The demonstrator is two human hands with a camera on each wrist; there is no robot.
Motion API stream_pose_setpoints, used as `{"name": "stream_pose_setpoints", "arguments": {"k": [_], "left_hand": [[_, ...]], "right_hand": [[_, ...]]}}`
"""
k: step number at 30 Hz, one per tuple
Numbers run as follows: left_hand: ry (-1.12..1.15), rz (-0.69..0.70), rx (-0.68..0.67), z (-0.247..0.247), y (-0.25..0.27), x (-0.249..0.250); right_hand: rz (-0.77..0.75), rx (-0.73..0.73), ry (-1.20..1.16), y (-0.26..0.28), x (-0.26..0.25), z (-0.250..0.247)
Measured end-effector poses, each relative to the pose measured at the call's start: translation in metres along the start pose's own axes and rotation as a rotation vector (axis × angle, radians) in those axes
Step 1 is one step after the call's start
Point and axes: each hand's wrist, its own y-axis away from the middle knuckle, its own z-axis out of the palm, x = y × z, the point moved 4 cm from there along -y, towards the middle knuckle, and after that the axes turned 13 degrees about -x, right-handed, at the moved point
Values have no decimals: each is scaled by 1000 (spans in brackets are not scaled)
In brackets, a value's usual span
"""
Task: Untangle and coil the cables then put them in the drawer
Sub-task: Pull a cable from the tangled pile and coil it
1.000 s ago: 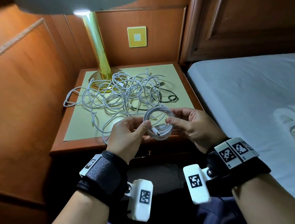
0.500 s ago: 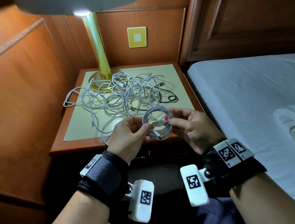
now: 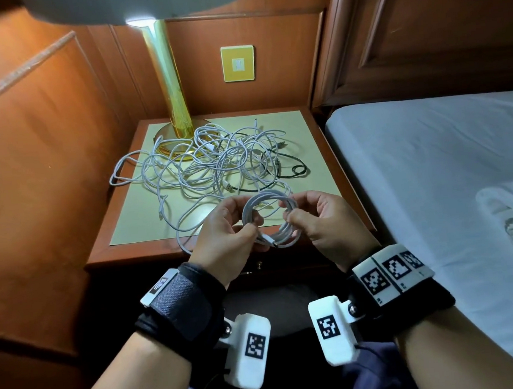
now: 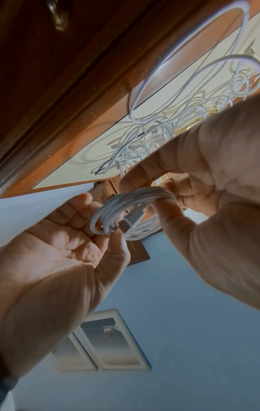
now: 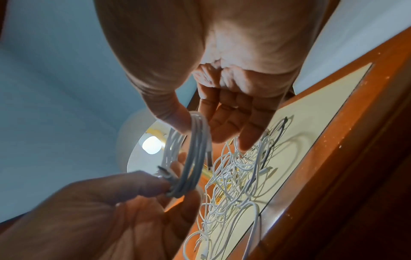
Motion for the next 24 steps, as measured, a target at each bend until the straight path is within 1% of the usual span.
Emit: {"name": "stream_pose_setpoints", "arguments": {"k": [2, 4, 6, 8, 9, 10, 11, 13, 15, 16, 18, 19, 20, 21, 22, 23, 24], "left_hand": [[33, -12, -10, 1, 0, 1], [116, -30, -10, 3, -1, 3], [146, -50, 8, 4, -1, 4], [160, -60, 16, 2, -1, 2], [161, -60, 17, 2, -1, 3], [150, -63, 24, 0, -1, 3], [129, -71, 25, -1, -1, 5], [97, -119, 1, -1, 0, 9], [95, -185, -53, 2, 0, 11], [55, -191, -66, 3, -1, 10], [-83, -136, -72, 4, -5, 8], [-139, -96, -80, 6, -5, 8], [-166, -60, -91, 8, -5, 7], [-176, -34, -100, 10, -4, 7], [-174, -21, -103, 12, -3, 7], [-172, -13, -103, 14, -2, 7], [-185, -7, -103, 14, 0, 7]], "right_hand": [[16, -34, -66, 0, 0, 0], [26, -92, -220, 2, -4, 1], [19, -175, -362, 5, -9, 3], [4, -235, -372, 9, -13, 2], [-11, -235, -314, 10, -14, 0], [-37, -205, -225, 11, -15, -4], [-73, -148, -115, 12, -17, -8], [-160, 17, 148, 15, -19, -17], [-310, 139, 378, 19, -27, -19], [-399, 182, 464, 21, -31, -17], [-536, 258, 580, 23, -34, -16], [-568, 291, 605, 22, -34, -17], [-575, 319, 605, 21, -34, -17], [-550, 346, 580, 19, -33, -18], [-483, 356, 526, 17, -30, -18], [-379, 331, 452, 13, -25, -18], [-258, 271, 360, 7, -15, -15]]}}
